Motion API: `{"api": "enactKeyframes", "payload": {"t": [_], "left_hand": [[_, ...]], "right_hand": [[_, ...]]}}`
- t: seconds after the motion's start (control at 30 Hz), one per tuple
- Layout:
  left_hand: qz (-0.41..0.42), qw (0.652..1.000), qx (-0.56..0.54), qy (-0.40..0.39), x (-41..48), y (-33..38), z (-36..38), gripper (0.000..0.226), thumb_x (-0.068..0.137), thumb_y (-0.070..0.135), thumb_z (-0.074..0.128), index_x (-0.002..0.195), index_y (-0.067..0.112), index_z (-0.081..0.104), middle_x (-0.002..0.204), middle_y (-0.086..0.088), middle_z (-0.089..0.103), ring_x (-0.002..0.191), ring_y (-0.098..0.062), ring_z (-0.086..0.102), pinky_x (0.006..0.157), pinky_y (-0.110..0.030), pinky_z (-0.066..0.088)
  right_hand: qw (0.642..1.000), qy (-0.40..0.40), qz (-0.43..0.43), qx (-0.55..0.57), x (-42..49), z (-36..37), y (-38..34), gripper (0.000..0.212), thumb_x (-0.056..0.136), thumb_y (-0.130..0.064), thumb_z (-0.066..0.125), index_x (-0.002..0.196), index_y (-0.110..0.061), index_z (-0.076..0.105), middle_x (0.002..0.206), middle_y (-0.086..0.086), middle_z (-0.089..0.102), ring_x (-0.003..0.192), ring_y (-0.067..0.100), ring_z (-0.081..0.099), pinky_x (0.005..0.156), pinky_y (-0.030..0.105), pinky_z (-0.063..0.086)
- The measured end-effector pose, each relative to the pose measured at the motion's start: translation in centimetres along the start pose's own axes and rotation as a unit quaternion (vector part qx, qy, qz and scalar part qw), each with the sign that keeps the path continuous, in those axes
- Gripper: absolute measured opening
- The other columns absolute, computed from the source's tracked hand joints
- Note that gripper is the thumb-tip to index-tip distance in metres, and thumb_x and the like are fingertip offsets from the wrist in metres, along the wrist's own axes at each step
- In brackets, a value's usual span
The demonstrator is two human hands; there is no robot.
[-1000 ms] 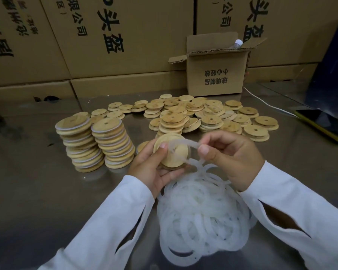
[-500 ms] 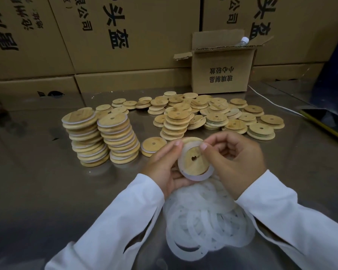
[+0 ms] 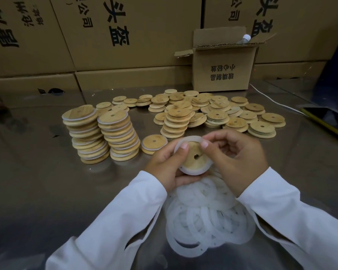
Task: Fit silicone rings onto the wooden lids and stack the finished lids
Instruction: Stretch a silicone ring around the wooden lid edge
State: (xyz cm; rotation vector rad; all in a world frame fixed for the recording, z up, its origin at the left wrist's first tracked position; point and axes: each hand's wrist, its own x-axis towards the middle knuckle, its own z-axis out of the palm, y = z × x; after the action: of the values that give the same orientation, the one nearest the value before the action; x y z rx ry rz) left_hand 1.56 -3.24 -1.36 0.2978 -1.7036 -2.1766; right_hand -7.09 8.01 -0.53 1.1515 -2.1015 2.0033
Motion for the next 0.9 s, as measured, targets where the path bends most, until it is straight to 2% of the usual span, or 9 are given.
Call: {"api": "enactKeyframes", "payload": {"t": [0.13,0.43,0.57,0.67,0.9], "left_hand": [[0.003,1.0,0.001,-0.003,0.0,0.01,0.01,0.03,0.072,0.034,0.055,0.096,0.023,0.068,0.093,-0.006,0.071,0.082,-0.024,0.07,0.059,-0.027,0.056],[-0.015,1.0,-0.022,-0.012,0.15,0.14,-0.29,0.028,0.069,0.035,0.056,0.09,0.026,0.072,0.095,-0.01,0.072,0.083,-0.032,0.07,0.063,-0.034,0.058],[-0.004,1.0,-0.012,-0.018,0.02,0.16,-0.1,0.031,0.072,0.036,0.054,0.096,0.024,0.069,0.097,-0.011,0.071,0.084,-0.032,0.07,0.064,-0.032,0.057],[0.0,1.0,0.002,-0.022,0.0,0.21,-0.02,0.034,0.073,0.037,0.052,0.101,0.023,0.066,0.101,-0.014,0.069,0.087,-0.032,0.069,0.068,-0.033,0.058],[0.006,1.0,0.009,0.017,0.05,0.21,-0.07,0.022,0.091,0.027,0.045,0.098,0.019,0.064,0.097,-0.014,0.069,0.077,-0.029,0.07,0.063,-0.031,0.059]], "right_hand": [[1.0,0.01,0.004,-0.002,0.11,-0.11,0.21,0.014,0.077,-0.019,0.067,0.068,-0.03,0.066,0.069,0.003,0.066,0.064,0.012,0.059,0.06,0.018,0.049],[0.999,0.019,0.04,0.008,0.57,-0.34,0.05,0.012,0.076,-0.019,0.067,0.068,-0.027,0.065,0.068,0.005,0.066,0.061,0.008,0.056,0.061,0.021,0.048],[0.998,0.023,0.05,0.01,0.5,-0.29,0.0,0.01,0.077,-0.018,0.067,0.068,-0.023,0.065,0.068,0.008,0.065,0.059,0.011,0.055,0.059,0.024,0.049],[0.998,0.033,0.057,0.005,0.57,-0.25,0.05,0.013,0.078,-0.017,0.067,0.067,-0.023,0.065,0.066,0.005,0.064,0.058,0.011,0.055,0.059,0.024,0.049],[0.998,0.019,0.061,-0.011,0.64,-0.29,0.24,0.015,0.08,-0.017,0.065,0.067,-0.025,0.063,0.065,0.0,0.063,0.06,0.012,0.056,0.062,0.025,0.05]]}}
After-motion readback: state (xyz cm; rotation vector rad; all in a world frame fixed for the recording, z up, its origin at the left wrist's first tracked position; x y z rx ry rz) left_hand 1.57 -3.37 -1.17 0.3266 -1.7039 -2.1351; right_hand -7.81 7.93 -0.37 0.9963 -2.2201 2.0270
